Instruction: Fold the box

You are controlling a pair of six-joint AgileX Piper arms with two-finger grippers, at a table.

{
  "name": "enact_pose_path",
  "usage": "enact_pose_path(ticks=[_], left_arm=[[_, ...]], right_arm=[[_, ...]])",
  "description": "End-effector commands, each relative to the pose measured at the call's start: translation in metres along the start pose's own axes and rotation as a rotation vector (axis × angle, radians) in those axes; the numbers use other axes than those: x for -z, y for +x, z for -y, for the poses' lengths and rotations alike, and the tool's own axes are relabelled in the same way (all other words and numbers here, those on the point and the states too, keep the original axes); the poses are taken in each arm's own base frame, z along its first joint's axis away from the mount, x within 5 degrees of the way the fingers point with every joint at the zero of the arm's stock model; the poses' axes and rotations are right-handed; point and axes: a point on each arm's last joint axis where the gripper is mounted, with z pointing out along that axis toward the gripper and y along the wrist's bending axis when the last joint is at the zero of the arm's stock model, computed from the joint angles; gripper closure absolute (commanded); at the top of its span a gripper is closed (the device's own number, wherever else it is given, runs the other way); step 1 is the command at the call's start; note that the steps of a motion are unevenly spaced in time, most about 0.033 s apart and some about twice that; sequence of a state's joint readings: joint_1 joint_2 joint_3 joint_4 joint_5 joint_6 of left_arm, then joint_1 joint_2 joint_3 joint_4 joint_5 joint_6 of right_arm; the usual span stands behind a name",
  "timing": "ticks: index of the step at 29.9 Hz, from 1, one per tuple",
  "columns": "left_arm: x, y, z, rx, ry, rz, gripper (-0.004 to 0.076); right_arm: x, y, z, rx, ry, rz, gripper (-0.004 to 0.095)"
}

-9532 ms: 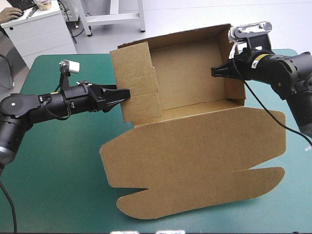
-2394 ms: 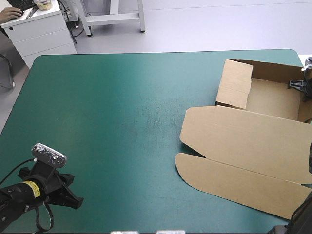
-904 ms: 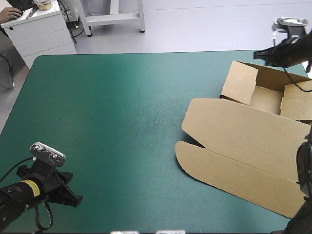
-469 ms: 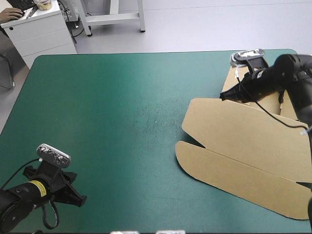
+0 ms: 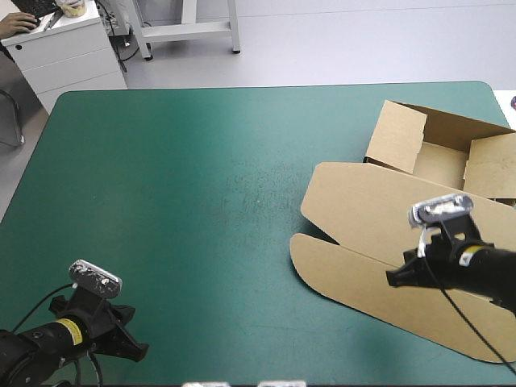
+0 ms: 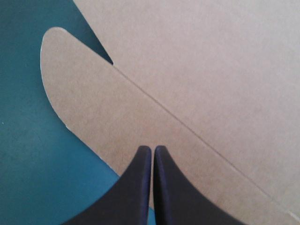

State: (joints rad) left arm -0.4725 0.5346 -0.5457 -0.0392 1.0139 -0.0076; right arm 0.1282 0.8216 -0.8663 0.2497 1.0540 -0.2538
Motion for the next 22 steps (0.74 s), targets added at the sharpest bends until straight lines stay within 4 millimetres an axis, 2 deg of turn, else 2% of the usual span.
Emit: enact_pose_path(ticks=[1, 9, 14, 22], left_arm=[[0.013, -0.006, 0.002, 0.009, 0.015, 0.114, 0.0734], [0.023, 0.010, 0.002, -0.029, 0.015, 0.130, 0.0734], [0.021, 0.016, 0.001, -0.030, 0.017, 0.176, 0.0734], [0.017, 0.022, -0.001, -0.037, -0.007, 0.133, 0.0734]], right_arm=[[0.007, 0.027, -0.005, 0.010, 0.012, 0.117, 0.0909], [-0.001, 0.087, -0.010, 0.062, 0.038, 0.212, 0.0909], [0.009, 0.094, -0.013, 0.095, 0.056, 0.314, 0.0909], [0.012, 0.096, -0.014, 0.100, 0.058, 0.330, 0.0909]])
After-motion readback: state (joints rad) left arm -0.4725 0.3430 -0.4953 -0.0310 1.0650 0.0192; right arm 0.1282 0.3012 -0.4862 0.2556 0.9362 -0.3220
